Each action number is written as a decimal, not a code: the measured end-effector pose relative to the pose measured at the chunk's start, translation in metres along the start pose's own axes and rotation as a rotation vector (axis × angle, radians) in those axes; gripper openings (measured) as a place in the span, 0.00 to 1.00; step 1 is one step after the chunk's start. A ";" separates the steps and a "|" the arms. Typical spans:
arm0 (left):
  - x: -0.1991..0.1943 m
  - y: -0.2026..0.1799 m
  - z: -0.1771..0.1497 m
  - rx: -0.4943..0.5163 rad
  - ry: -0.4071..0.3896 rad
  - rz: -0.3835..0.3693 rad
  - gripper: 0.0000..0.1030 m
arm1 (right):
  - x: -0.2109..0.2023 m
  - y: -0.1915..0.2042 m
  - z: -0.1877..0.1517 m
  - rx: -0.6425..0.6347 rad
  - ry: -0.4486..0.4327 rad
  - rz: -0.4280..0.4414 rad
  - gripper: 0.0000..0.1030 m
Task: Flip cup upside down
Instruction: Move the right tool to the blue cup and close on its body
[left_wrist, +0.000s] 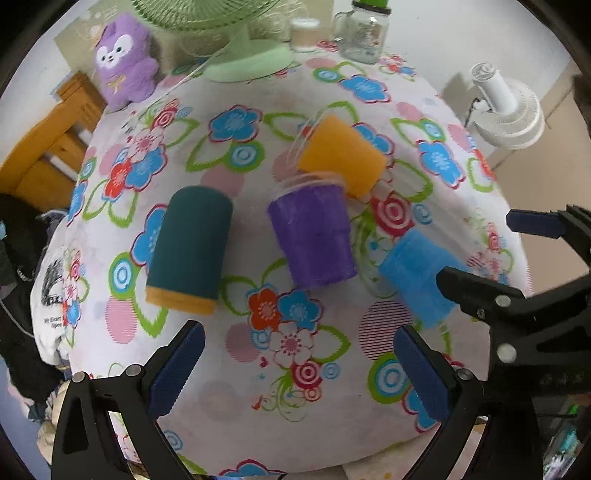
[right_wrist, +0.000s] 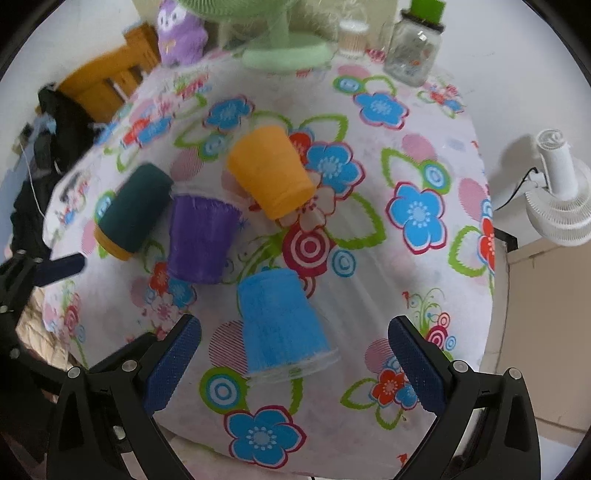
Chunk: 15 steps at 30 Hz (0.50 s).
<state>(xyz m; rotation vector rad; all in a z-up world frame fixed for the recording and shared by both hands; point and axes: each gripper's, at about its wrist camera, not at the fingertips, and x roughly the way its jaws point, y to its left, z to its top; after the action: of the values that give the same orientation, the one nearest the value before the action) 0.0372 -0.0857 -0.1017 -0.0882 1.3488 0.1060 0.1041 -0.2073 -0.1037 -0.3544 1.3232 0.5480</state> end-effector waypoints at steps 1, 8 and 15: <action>0.003 0.002 -0.002 -0.007 0.006 0.007 1.00 | 0.007 0.002 0.003 -0.014 0.025 -0.009 0.99; 0.025 0.016 -0.007 -0.106 0.052 -0.012 1.00 | 0.036 0.013 0.016 -0.086 0.094 -0.027 0.98; 0.050 0.019 -0.010 -0.178 0.106 -0.045 1.00 | 0.064 0.016 0.026 -0.119 0.168 -0.051 0.98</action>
<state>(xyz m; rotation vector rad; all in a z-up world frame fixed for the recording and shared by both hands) 0.0361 -0.0670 -0.1527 -0.2775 1.4400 0.1854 0.1255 -0.1688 -0.1595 -0.5405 1.4421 0.5654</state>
